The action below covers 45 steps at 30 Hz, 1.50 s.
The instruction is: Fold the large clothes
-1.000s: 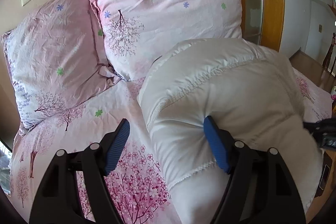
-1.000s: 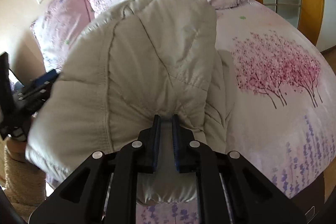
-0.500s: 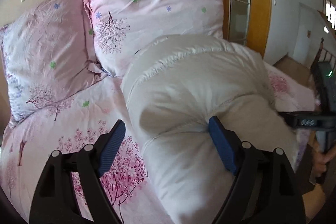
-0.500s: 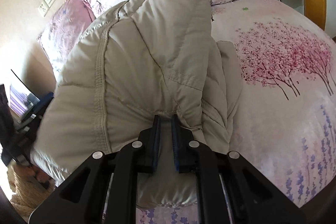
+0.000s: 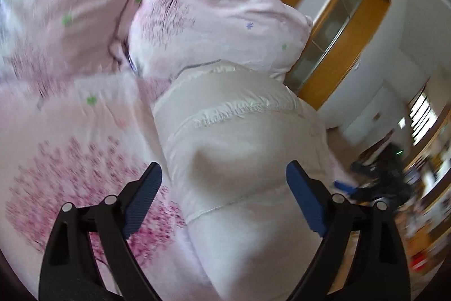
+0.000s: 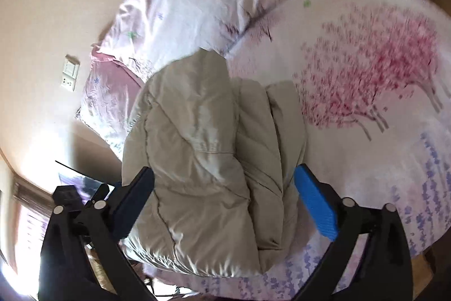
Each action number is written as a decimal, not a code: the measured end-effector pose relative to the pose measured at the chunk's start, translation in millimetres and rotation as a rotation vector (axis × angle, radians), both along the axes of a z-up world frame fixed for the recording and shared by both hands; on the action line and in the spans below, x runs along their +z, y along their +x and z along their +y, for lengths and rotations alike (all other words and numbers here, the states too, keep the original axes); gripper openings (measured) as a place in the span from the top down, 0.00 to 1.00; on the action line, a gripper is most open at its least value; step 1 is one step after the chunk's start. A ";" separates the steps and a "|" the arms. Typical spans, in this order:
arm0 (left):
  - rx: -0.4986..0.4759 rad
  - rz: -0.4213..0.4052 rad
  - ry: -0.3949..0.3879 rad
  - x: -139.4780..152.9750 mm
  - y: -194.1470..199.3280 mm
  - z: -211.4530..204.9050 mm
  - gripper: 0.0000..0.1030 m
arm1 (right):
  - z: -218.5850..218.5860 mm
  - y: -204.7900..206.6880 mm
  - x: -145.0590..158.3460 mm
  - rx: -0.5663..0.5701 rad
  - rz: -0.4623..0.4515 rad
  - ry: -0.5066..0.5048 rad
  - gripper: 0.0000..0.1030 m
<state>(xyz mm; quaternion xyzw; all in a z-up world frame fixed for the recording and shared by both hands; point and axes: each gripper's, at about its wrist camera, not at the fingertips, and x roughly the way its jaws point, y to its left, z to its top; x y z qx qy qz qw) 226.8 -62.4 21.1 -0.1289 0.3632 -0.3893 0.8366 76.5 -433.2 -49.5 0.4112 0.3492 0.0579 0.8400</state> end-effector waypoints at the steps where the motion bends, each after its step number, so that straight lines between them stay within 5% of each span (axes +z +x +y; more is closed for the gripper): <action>1: -0.004 0.017 -0.006 -2.0 3.0 0.2 0.13 | -0.7 6.0 -2.0 0.012 0.030 -0.001 0.01; 12: -0.097 0.136 0.000 -23.5 22.0 -29.7 0.08 | -5.3 62.5 -36.7 0.141 0.196 0.078 0.01; 20: -0.122 0.170 -0.030 -33.6 33.4 -37.4 0.02 | -8.4 84.8 -58.2 0.245 0.173 0.254 0.01; 31: -0.175 0.219 -0.035 -36.3 45.6 -36.7 0.02 | -3.1 93.7 -57.5 0.364 0.144 0.212 0.01; 38: -0.173 0.256 -0.124 -46.9 51.8 -28.4 0.02 | 18.6 111.0 -55.0 0.444 0.056 0.174 0.02; 45: -0.158 0.242 -0.179 -40.8 51.3 -15.1 0.24 | 33.2 104.5 -44.5 0.458 -0.071 0.154 0.32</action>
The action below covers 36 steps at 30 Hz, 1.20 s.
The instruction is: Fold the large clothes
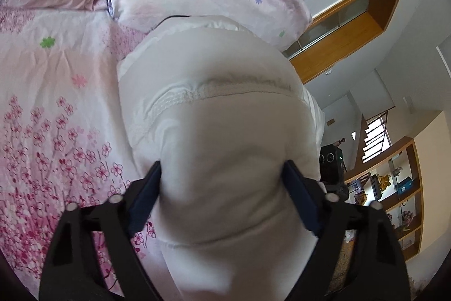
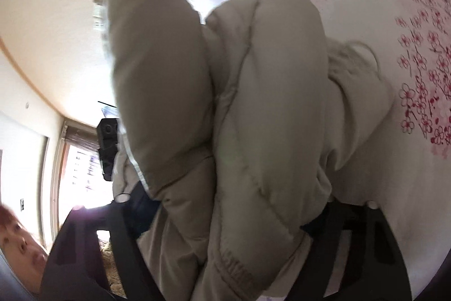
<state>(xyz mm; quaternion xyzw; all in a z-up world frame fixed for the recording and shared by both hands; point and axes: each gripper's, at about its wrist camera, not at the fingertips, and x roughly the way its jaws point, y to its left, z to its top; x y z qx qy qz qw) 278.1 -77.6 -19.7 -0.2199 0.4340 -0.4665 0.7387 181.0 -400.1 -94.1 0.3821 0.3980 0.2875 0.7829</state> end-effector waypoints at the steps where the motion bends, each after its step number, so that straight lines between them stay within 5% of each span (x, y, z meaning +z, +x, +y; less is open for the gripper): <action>1: 0.006 -0.010 -0.002 2.7 -0.8 2.0 0.27 | 3.7 1.4 4.5 0.001 -0.007 -0.015 0.35; 8: 0.109 -0.078 -0.030 28.3 4.3 44.5 0.36 | 44.3 39.9 29.9 0.046 -0.021 -0.044 0.43; 18: 0.340 -0.124 0.074 41.7 32.2 136.8 0.37 | 130.5 121.9 44.9 0.103 -0.020 -0.108 0.44; 22: 0.349 -0.091 0.118 20.9 43.6 140.0 0.35 | 138.6 127.2 33.1 0.051 0.014 -0.096 0.43; 29: 0.315 -0.179 0.260 22.6 43.6 117.3 0.28 | 134.9 119.4 11.7 -0.077 0.108 -0.100 0.33; 35: 0.319 -0.193 0.334 25.8 41.0 112.2 0.28 | 131.6 62.5 82.7 -0.341 -0.165 -0.384 0.34; 36: 0.318 -0.195 0.342 26.1 41.0 111.1 0.28 | 138.1 52.1 94.5 -0.353 -0.231 -0.421 0.40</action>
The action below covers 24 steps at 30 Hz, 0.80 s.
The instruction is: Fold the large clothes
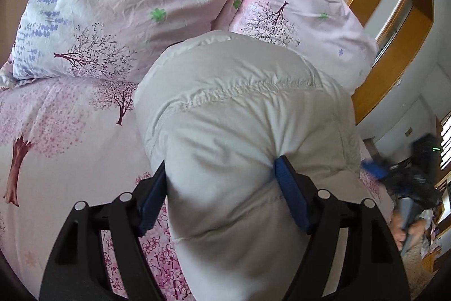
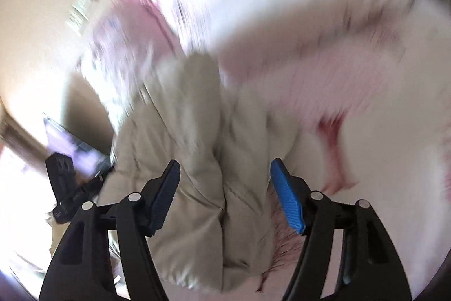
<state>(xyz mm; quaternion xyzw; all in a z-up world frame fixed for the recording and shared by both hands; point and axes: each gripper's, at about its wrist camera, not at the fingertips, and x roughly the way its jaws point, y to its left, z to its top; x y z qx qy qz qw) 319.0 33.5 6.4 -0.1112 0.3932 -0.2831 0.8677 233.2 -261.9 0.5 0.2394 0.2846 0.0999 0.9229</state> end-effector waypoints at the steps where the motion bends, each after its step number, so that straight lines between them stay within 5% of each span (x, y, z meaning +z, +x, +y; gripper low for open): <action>1: 0.000 -0.002 0.007 0.3 0.1 -0.7 0.27 | 7.8 -6.7 6.1 0.020 -0.028 -0.031 0.50; 4: 0.008 -0.010 0.041 1.5 -0.7 -5.4 0.27 | 45.6 -14.8 12.5 0.129 -0.052 -0.129 0.71; 10: 0.043 -0.091 0.139 9.2 -13.4 -14.9 0.28 | 77.8 -21.9 -16.3 0.180 0.030 -0.282 0.73; 14: 0.043 -0.175 0.148 26.3 -35.4 -13.8 0.28 | 57.1 -7.0 -55.9 0.188 0.127 -0.182 0.75; 24: -0.056 -0.379 0.171 50.2 -119.2 -37.0 0.22 | 50.6 -7.0 -70.8 0.166 0.146 -0.144 0.77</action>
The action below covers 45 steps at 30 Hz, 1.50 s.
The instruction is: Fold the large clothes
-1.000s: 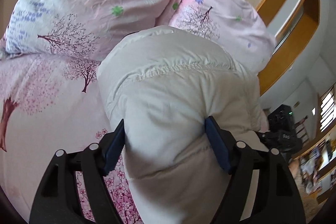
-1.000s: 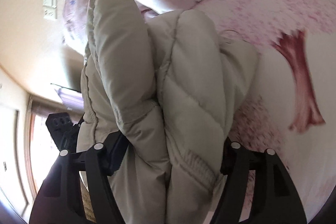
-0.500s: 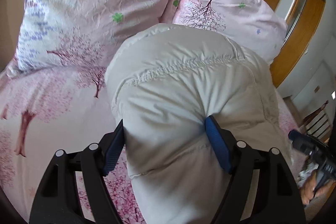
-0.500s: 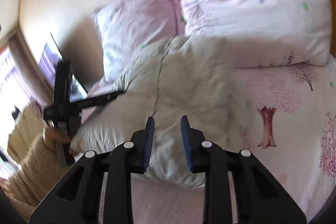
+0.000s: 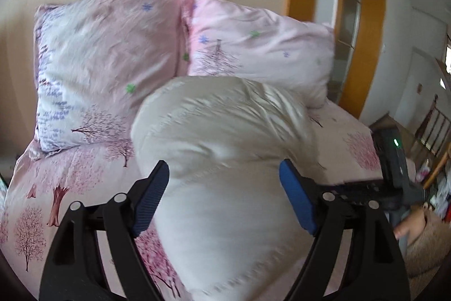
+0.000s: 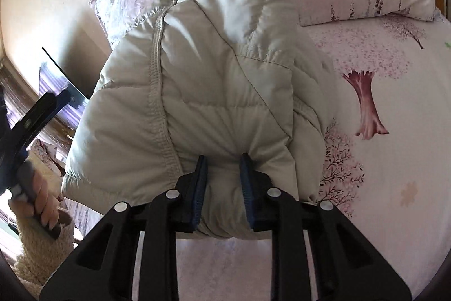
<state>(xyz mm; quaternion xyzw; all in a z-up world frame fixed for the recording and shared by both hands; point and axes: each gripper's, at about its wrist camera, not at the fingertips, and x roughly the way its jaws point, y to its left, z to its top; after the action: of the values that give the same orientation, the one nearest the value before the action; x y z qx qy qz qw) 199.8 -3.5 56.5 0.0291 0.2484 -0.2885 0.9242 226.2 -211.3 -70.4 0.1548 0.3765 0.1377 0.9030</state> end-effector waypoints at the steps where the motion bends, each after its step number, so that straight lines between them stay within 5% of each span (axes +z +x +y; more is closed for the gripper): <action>1: -0.015 0.007 0.029 -4.8 -0.3 -6.5 0.22 | 3.4 -1.2 2.3 0.000 -0.001 -0.020 0.77; 5: -0.023 0.055 0.162 -32.4 6.5 -32.4 0.19 | 3.5 -9.3 37.8 -0.014 -0.048 -0.032 0.76; 9: -0.021 0.074 0.135 -35.3 9.7 -30.9 0.18 | -31.2 1.4 80.2 -0.158 -0.162 0.067 0.33; 10: -0.021 0.075 0.136 -35.0 9.9 -31.5 0.18 | -39.1 8.2 84.9 -0.190 -0.167 0.086 0.32; 15: -0.016 0.069 0.139 -36.5 9.4 -33.6 0.17 | -57.0 66.5 71.8 -0.206 -0.024 0.231 0.32; 16: -0.015 0.068 0.138 -36.2 8.2 -33.4 0.16 | -57.5 79.1 62.0 -0.181 0.015 0.276 0.40; 18: -0.011 0.061 0.134 -35.7 7.6 -34.9 0.15 | -54.0 91.2 50.7 -0.133 0.033 0.327 0.73; 21: -0.010 0.041 0.105 -28.0 5.1 -31.0 0.15 | -53.9 90.5 46.5 -0.181 0.015 0.258 0.81; 29: 0.142 -0.062 0.039 4.4 2.8 4.8 0.11 | -62.1 99.3 23.0 -0.289 0.115 0.146 0.82; 32: 0.163 -0.033 0.056 1.0 16.2 6.9 0.11 | -47.3 91.0 37.0 -0.253 0.055 0.054 0.78; 34: 0.155 0.010 0.083 -8.4 26.0 3.5 0.11 | -43.2 78.0 51.1 -0.264 0.008 0.025 0.58; 35: 0.144 0.028 0.084 -12.2 29.0 1.8 0.11 | -41.7 69.9 57.5 -0.278 -0.020 0.012 0.55; 39: 0.123 0.052 0.071 -23.2 31.8 -2.4 0.11 | -17.6 20.8 82.7 -0.212 -0.189 -0.049 0.56; 45: 0.121 0.042 0.103 -23.9 27.0 -7.1 0.11 | 20.5 -2.1 72.0 -0.102 -0.193 -0.129 0.63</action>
<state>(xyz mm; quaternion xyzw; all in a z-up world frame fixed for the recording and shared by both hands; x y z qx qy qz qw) 226.8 -10.6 32.7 0.0554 0.2834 -0.2193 0.9319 224.1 -190.8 1.7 0.1014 0.2877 0.0815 0.9488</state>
